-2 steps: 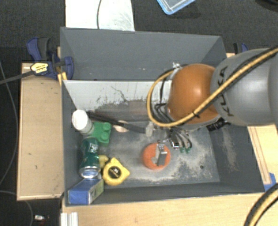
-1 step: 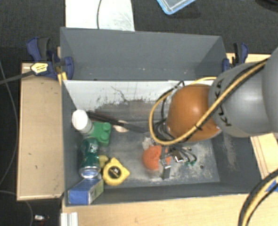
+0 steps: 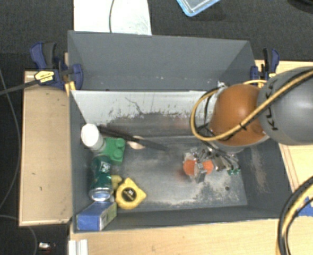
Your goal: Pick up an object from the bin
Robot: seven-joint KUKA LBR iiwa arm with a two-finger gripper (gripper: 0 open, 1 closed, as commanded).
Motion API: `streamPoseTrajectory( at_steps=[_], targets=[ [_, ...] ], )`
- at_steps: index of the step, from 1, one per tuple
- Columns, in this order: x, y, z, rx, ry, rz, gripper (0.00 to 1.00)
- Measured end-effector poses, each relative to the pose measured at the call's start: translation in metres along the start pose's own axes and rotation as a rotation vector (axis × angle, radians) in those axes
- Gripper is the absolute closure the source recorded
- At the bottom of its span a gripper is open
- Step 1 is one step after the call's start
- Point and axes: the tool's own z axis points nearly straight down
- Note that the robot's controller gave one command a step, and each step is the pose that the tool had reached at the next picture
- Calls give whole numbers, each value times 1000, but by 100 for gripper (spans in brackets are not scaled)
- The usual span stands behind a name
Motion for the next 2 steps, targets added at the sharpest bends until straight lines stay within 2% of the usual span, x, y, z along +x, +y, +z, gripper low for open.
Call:
streamPoseTrajectory(
  at_steps=[1,2],
  targets=[
    [0,0,0,0,0,2,100],
    [2,-3,-58,-2,5,19,100]
  ],
)
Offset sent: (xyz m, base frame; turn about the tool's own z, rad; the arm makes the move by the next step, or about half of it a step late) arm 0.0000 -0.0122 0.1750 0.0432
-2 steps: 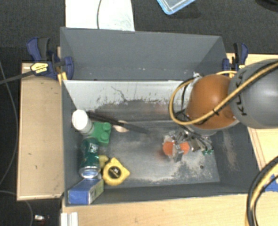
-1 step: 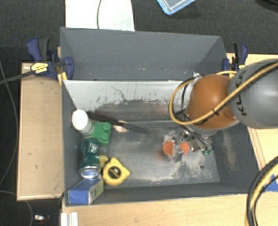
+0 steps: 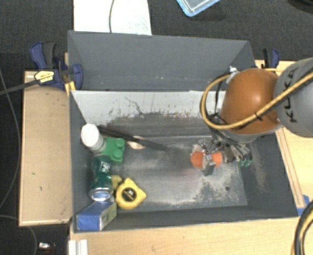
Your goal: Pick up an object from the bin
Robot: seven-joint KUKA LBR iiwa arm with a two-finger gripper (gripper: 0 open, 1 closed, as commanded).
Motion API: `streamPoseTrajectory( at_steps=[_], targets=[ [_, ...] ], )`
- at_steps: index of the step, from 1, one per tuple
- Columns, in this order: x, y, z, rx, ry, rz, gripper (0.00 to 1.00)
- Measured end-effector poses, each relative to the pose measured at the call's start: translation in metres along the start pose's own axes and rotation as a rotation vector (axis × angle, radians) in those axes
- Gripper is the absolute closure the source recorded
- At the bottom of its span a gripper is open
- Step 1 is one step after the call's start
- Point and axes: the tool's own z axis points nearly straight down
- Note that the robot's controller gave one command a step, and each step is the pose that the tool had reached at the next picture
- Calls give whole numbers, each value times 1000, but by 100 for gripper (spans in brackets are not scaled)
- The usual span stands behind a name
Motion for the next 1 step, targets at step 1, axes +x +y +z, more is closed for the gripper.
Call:
streamPoseTrajectory(
  at_steps=[1],
  targets=[
    [14,-2,-75,-2,4,-62,100]
  ],
)
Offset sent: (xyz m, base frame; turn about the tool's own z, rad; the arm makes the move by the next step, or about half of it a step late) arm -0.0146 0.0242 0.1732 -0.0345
